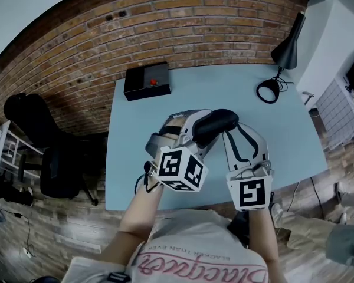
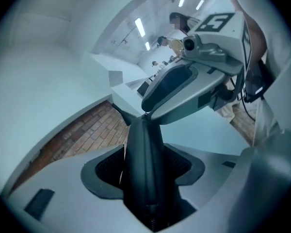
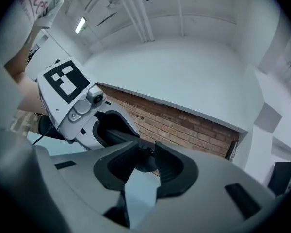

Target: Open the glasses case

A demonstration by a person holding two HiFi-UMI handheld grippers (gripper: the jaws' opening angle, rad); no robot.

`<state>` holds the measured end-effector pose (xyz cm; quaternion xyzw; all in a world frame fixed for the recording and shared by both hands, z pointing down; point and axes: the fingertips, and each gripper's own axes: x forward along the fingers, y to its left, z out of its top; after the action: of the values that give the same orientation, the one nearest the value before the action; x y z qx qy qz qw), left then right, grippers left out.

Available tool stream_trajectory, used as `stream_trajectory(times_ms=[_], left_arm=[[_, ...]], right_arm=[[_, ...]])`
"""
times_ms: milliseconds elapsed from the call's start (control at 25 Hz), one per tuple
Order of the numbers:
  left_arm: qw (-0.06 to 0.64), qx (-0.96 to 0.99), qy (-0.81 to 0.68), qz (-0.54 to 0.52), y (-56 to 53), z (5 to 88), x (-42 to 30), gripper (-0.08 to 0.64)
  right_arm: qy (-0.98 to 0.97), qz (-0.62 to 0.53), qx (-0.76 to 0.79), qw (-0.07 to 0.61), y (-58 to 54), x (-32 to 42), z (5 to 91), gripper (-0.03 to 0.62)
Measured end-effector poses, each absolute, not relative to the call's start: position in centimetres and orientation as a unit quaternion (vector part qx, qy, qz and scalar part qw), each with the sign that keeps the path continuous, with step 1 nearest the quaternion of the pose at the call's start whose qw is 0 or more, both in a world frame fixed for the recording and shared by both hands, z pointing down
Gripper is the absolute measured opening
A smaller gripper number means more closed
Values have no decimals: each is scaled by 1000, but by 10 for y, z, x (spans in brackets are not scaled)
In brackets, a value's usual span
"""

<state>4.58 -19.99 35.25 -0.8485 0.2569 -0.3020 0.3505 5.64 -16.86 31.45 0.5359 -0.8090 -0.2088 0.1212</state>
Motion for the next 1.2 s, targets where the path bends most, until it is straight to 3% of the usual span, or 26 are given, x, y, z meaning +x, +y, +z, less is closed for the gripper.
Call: stream_trajectory(times_ms=[160,560,640,680,1200], left_arm=[[430,-799,269,-324,-202,343,45,256],[467,-783,266,-313,-196,326,40,257],[480,-776,267,-309,-194,323,39,256],[483,-775,268,-307,-193,322,39,257],[479,-785,262,-292,-191,318,37,257]], right_arm=[[-801,-218,546,111,-170,59,311,98],[-783,-253,554,129,-166,63,312,97],[-777,-261,560,121,-164,66,308,81],[-774,-263,564,116,-163,67,306,40],[-779,-263,561,99,-156,68,299,21]])
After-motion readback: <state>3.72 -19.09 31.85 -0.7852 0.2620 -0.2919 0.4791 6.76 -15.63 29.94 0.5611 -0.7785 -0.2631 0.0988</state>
